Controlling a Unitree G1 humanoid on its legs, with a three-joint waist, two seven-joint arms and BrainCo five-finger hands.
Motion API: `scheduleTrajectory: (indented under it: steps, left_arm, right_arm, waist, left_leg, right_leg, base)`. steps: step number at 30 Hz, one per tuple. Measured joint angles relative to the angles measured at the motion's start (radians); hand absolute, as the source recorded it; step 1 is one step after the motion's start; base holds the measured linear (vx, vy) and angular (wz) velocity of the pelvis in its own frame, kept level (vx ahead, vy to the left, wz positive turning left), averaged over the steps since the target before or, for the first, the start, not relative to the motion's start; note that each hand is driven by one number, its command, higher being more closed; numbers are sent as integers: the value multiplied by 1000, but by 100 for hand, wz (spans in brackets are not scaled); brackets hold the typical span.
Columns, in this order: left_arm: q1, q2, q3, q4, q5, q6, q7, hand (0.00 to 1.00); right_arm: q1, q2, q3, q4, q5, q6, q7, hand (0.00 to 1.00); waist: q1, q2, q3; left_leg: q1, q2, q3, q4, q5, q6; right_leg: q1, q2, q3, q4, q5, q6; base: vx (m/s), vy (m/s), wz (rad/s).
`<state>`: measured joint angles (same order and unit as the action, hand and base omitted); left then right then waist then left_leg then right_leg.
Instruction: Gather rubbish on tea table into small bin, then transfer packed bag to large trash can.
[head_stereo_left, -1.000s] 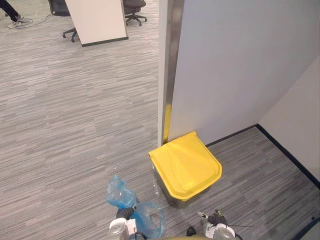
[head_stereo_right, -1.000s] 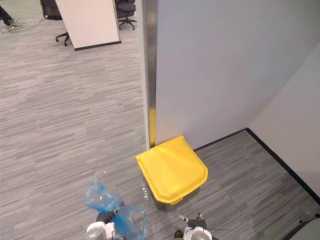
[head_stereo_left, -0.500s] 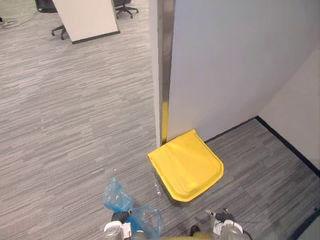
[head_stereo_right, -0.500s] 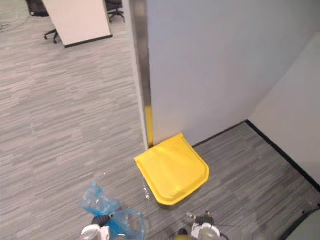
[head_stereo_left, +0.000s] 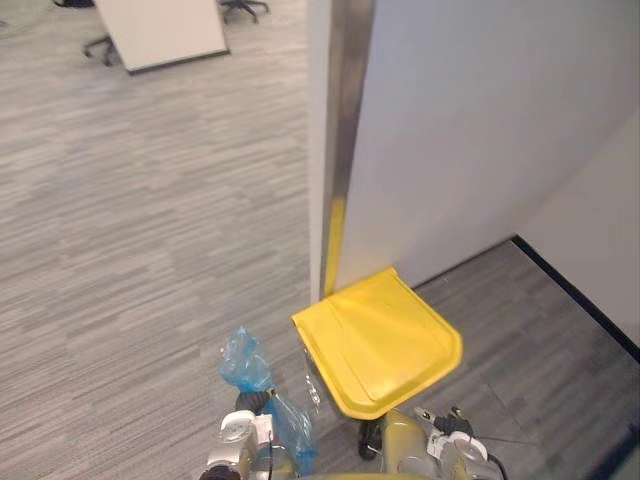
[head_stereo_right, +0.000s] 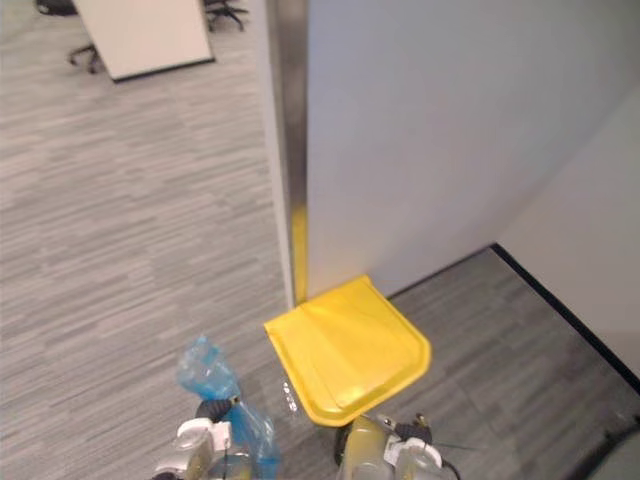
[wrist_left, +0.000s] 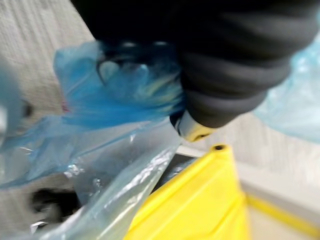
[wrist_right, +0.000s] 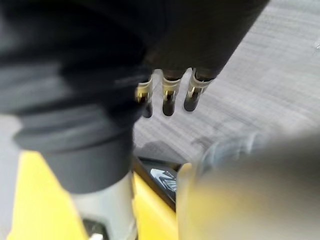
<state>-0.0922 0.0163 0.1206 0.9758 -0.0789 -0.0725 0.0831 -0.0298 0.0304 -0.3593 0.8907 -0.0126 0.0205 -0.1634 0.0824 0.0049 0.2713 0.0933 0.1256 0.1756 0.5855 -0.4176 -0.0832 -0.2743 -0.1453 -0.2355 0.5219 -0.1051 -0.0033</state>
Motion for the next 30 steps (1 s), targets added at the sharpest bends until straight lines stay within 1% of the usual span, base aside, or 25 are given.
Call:
scheduleTrajectory:
  steps: [1,3,4,7,8,9,12,15,16,17,18,19,20,21,22,23,24,25,26,27,28,29,30]
  left_arm:
    - [-11,-22,22,2,0,-1,0,100]
    - [-7,-57,44,-2,-1,-6,0,100]
    - [0,-69,46,-1,-1,-5,-3,100]
    - [24,-68,46,-2,0,-2,-4,100]
    - [30,-68,39,-2,0,-2,-5,100]
    - [32,-68,35,-2,0,-2,-6,100]
    - [63,-68,11,-3,0,-1,-7,100]
    - [88,-67,6,-2,0,1,-7,100]
    - [94,-63,-4,-2,0,3,-7,100]
    - [96,-56,-11,-2,0,3,-6,100]
    - [97,-52,-20,-2,-1,3,-6,100]
    - [96,-39,-35,-2,-1,3,-6,100]
    - [97,-32,-43,-2,-1,4,-7,100]
    - [97,-32,-42,-3,-2,4,-6,100]
    - [92,-15,-43,-3,-2,4,-4,100]
    - [91,-8,-41,-3,-4,4,-1,100]
    - [97,-6,-41,-3,-4,5,1,100]
    - [99,-5,-41,-5,-5,4,1,100]
    - [103,-1,-40,-9,-13,4,2,100]
    - [102,2,-40,-11,-15,9,4,100]
    - [101,-5,-27,-11,-23,13,7,100]
    - [101,-8,-24,-12,-24,12,7,100]
    - [103,-24,-23,-11,-34,11,8,100]
  right_arm:
    - [10,4,-21,-5,-11,6,-1,0]
    - [29,-1,-41,-3,-18,11,-6,0]
    - [34,-3,-33,-2,-20,10,-7,0]
    - [39,-5,-24,-3,-15,6,-8,0]
    - [48,-8,-23,-3,-9,2,-8,0]
    - [53,-10,-20,-2,-7,-1,-8,0]
    - [68,-10,-5,-1,-7,-3,-8,0]
    - [83,-2,3,4,-7,-4,-8,0]
    - [94,2,10,7,-7,-4,-8,0]
    - [97,3,10,11,-7,-4,-7,0]
    - [99,3,10,17,-7,-4,-7,0]
    - [107,3,9,30,-7,-3,-6,0]
    - [110,6,8,27,-6,-6,-5,0]
    - [108,2,8,24,-7,-7,-5,0]
    - [108,6,9,25,-2,-13,-2,0]
    - [109,7,8,26,8,-17,-3,0]
    - [111,6,7,33,13,-17,-4,0]
    - [111,5,10,39,13,-17,-3,0]
    - [110,9,14,49,13,-14,-3,0]
    - [110,7,17,62,13,-14,-2,0]
    - [97,1,20,69,13,-11,-4,0]
    - [98,-2,20,70,13,-11,-5,0]
    - [89,-28,23,85,14,-13,-8,0]
  waist:
    - [-19,-2,-3]
    - [-27,2,-12]
    - [-27,8,-21]
    - [-37,21,-49]
    - [-39,24,-65]
    - [-41,26,-68]
    - [-37,22,-95]
    - [-36,-1,-111]
    - [-34,-17,-120]
    - [-34,-22,-124]
    - [-34,-28,-127]
    - [-34,-52,-128]
    - [-33,-31,-137]
    - [-33,-33,-143]
    - [-38,-54,-147]
    - [-43,-60,-145]
    - [-41,-63,-147]
    - [-40,-64,-148]
    - [-33,-77,-156]
    - [-33,-86,-161]
    - [-26,-64,-164]
    - [-24,-60,-164]
    - [-20,-40,-166]
  left_leg:
    - [9,6,-5,-15,1,1]
    - [37,13,-8,-48,1,0]
    - [37,22,-13,-55,1,0]
    - [35,42,-30,-115,0,-2]
    - [31,49,-30,-131,-2,-5]
    - [31,56,-26,-129,-3,-7]
    - [30,65,-27,-129,-7,-14]
    - [33,64,-25,-135,-7,-19]
    - [38,58,-22,-147,2,-28]
    - [39,57,-17,-152,10,-38]
    - [39,56,-13,-153,16,-42]
    - [33,54,-6,-156,31,-53]
    - [26,73,2,-196,72,-63]
    - [25,78,11,-224,99,-70]
    - [11,69,14,-257,139,-74]
    - [7,69,8,-275,162,-77]
    - [-5,69,-7,-287,184,-86]
    - [-28,69,-27,-286,197,-95]
    - [-66,71,-40,-282,216,-108]
    - [-96,74,-55,-284,238,-113]
    - [-120,81,-63,-308,288,-98]
    - [-124,85,-64,-320,300,-87]
    - [-144,96,-79,-367,367,-31]
  right_leg:
    - [5,-6,-11,29,-16,-8]
    - [17,-12,-20,61,-52,-5]
    - [16,-3,-27,59,-58,-8]
    - [16,12,-63,27,-55,-19]
    - [19,13,-84,18,-56,-19]
    - [32,14,-98,14,-65,-16]
    - [39,13,-114,14,-66,-17]
    - [48,7,-116,14,-64,-14]
    - [48,2,-115,11,-60,-7]
    - [48,-1,-117,7,-53,0]
    - [49,-5,-123,3,-45,-1]
    - [47,-10,-127,-19,-11,-12]
    - [45,11,-118,-67,29,29]
    - [31,15,-107,-50,28,35]
    - [-25,5,-25,132,-23,25]
    - [-31,-10,29,262,-60,33]
    - [-8,-41,90,378,-95,46]
    - [21,-61,153,418,-114,61]
    - [64,-68,231,384,-159,99]
    - [78,-46,240,332,-202,127]
    - [93,-15,240,254,-228,128]
    - [98,-4,240,232,-231,125]
    - [124,23,225,128,-237,114]
  base:
    - [58,-125,51]
    - [59,-160,47]
    - [30,-167,19]
    - [-49,-144,29]
    - [-73,-113,53]
    - [-112,-123,49]
    - [-100,-63,20]
    - [-168,-52,12]
    - [-147,-36,-4]
    - [-142,-30,-8]
    - [-109,-7,-11]
    - [-160,-15,-14]
    - [-161,-39,-16]
    - [-229,-87,-6]
    - [-184,-106,9]
    - [-205,-159,25]
    - [-122,-217,37]
    - [-131,-313,39]
    - [-107,-309,36]
    - [-98,-328,45]
    - [-73,-253,39]
    - [-117,-292,42]
    - [-163,-262,24]
